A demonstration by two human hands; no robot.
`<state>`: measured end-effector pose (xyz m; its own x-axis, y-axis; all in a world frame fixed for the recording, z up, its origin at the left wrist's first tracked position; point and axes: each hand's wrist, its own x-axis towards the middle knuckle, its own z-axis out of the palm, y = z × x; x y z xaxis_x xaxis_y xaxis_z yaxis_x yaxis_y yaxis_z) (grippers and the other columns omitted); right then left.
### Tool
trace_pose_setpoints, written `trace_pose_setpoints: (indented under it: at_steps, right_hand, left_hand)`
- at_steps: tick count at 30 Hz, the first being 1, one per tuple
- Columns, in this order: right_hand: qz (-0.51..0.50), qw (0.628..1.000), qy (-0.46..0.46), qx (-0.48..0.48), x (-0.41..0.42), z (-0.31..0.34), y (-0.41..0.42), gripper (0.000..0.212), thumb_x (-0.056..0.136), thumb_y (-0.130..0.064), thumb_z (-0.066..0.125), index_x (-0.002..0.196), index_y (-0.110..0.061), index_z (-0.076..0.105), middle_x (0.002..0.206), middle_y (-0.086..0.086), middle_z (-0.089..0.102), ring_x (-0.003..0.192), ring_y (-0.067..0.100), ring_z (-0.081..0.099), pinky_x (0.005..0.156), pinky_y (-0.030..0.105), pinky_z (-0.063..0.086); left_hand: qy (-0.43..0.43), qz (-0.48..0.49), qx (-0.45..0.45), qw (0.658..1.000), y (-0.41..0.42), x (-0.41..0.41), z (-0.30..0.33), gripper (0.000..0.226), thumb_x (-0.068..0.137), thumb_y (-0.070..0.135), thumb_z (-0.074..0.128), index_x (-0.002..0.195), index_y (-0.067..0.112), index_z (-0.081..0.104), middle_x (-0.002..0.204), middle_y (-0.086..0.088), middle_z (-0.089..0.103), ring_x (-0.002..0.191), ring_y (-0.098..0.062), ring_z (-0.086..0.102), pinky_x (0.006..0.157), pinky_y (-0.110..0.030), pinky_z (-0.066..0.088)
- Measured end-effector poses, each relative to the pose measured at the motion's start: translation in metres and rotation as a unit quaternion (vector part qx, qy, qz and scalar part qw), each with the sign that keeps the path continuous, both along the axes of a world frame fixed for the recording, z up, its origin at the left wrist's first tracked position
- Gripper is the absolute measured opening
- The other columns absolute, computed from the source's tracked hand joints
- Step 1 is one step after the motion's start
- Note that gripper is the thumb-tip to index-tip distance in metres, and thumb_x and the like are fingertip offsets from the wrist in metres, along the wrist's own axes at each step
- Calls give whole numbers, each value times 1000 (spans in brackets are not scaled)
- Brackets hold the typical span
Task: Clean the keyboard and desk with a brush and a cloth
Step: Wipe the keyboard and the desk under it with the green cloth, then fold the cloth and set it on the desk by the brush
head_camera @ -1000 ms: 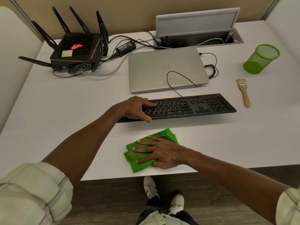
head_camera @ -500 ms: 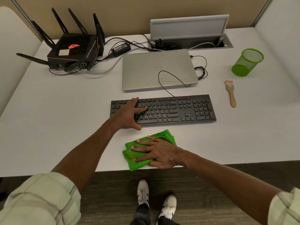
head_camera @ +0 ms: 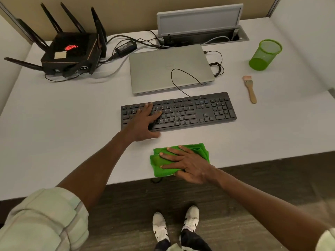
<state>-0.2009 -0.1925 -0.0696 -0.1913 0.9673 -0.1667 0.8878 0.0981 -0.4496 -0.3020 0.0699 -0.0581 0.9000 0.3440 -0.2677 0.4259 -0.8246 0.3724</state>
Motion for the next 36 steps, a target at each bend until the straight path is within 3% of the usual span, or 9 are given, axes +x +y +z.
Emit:
trace_pose_setpoints:
  at_steps: [7,13,15,17,20,25,29,32,36]
  right_hand:
    - [-142,984,110,22,-59,-3,-3,49,93,-32,46,142,-38,47,157,-22,22,148,1,5,118,29,-7]
    - [-180,956,233,-4,-91,7,-13,53,91,-25,49,143,-31,48,153,-15,36,146,0,20,121,27,4]
    - [-212,938,272,-25,-97,11,-23,52,92,-24,49,141,-38,47,152,-10,38,145,4,24,121,26,7]
    - [-273,906,323,-34,-101,13,-28,48,90,-27,50,135,-45,49,147,-9,47,140,11,37,121,34,22]
    - [-330,861,386,-1,-102,21,-30,40,88,-28,51,125,-35,64,114,3,71,106,23,64,94,44,50]
    - [-335,843,416,61,-104,47,-24,37,91,-14,47,115,-34,67,97,4,71,88,18,62,77,28,45]
    - [-345,869,351,43,-102,46,-28,27,94,-34,44,114,-35,63,85,12,66,79,31,60,67,40,45]
    - [-346,878,330,29,-102,47,-33,24,97,-37,43,108,-25,60,85,9,64,78,25,60,69,45,47]
    - [-371,840,396,11,-102,51,-40,23,98,-29,46,105,-13,61,92,12,63,83,14,57,73,33,44]
  left_hand:
    - [-56,-10,4,998,-16,-20,-8,78,92,56,44,161,27,22,170,-9,-4,158,-25,-7,124,-41,-5]
    - [-84,-12,-12,996,-20,-35,-4,62,107,35,50,162,28,22,170,-8,-3,158,-22,-6,125,-44,-4]
    - [-88,-8,-14,996,-23,-40,-2,60,107,32,49,161,27,24,170,-6,-3,158,-21,-6,124,-40,-5]
    - [-96,-10,-13,995,-26,-46,0,59,107,31,49,161,27,26,171,-6,-2,158,-20,-6,123,-37,-7]
    - [-106,-19,-18,994,-30,-51,1,58,107,30,49,161,26,26,171,-7,-1,158,-20,-7,122,-34,-10]
    - [-114,-36,-25,992,-36,-55,8,58,108,30,47,161,26,24,170,-7,0,158,-20,-6,128,-43,-3]
    - [-114,-47,-34,992,-42,-57,16,64,100,44,35,160,27,25,170,-5,5,158,-19,-2,127,-43,-2]
    - [-116,-56,-41,991,-45,-58,21,61,101,44,33,160,27,27,170,-2,8,157,-15,0,125,-37,-3]
    - [-125,-54,-69,988,-50,-58,25,51,109,29,44,159,23,32,168,-3,20,157,-16,11,127,-35,5]
